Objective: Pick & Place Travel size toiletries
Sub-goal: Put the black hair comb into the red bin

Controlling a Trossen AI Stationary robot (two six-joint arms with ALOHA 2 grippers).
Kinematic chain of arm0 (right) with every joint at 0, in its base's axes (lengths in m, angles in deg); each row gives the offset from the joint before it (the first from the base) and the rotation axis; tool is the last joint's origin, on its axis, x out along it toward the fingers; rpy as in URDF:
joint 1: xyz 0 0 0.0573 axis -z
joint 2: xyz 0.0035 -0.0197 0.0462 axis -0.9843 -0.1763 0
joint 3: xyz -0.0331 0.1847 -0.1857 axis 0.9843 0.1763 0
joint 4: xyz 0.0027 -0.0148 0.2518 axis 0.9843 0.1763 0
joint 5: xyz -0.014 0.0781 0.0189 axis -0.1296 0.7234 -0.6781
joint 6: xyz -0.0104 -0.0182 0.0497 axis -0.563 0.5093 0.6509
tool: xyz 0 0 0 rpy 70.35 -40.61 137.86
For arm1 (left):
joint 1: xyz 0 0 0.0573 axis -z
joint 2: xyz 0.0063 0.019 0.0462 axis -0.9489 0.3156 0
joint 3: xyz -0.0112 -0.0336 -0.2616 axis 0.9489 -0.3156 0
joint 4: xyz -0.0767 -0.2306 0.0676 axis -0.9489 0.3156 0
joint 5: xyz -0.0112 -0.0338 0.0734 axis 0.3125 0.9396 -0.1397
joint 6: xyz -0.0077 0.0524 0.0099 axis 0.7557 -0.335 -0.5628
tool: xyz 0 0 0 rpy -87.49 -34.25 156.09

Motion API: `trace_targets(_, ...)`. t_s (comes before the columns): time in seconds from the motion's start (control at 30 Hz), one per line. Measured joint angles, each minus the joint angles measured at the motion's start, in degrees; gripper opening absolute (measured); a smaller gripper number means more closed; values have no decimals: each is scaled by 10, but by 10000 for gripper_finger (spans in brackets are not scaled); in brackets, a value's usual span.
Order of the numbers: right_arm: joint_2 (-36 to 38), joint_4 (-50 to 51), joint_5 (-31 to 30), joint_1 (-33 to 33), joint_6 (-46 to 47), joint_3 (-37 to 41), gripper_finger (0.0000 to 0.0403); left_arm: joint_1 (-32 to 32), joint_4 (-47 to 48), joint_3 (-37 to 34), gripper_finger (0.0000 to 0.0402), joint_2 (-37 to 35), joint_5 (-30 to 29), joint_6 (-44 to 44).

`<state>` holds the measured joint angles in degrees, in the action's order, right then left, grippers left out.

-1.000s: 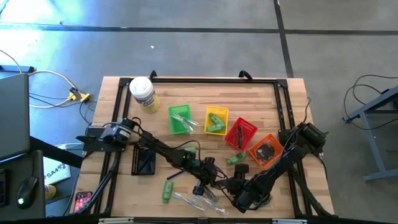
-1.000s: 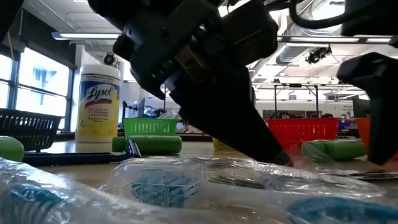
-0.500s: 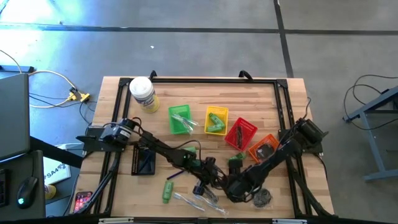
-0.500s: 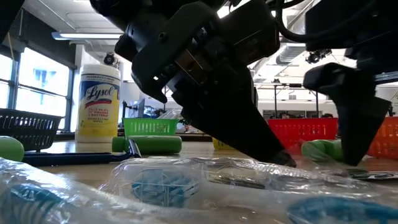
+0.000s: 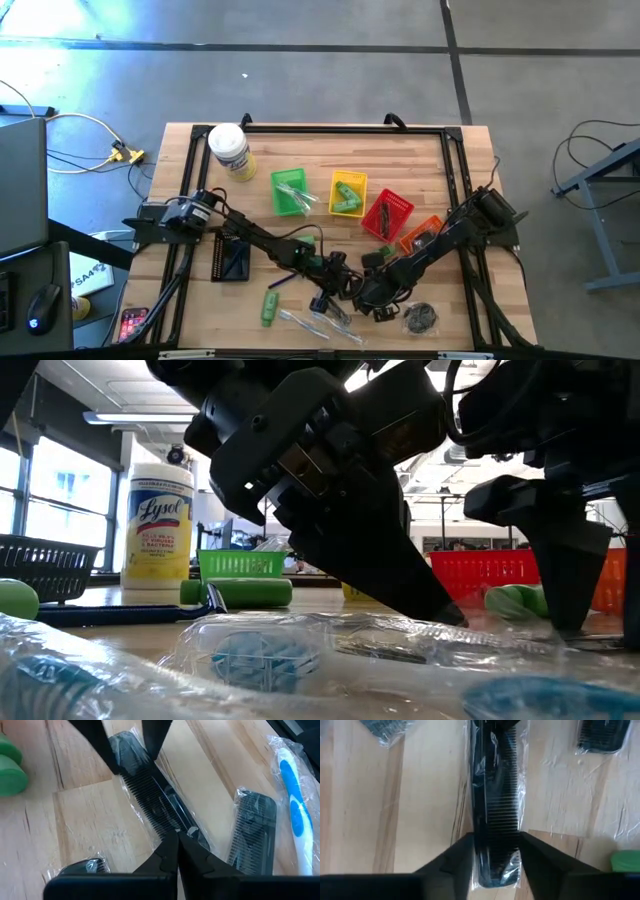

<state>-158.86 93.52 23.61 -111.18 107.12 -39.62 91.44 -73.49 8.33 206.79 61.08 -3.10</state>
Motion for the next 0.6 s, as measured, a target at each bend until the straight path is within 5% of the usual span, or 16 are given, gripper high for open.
trace_targets(0.2, 0, -5, 2, -2, -6, -1, 64, 1, 4, 0, 0, 0, 2, -2)
trace_targets(0.6, 3, -3, 8, -2, -5, -1, 44, 1, 3, 0, 0, 0, 4, 0)
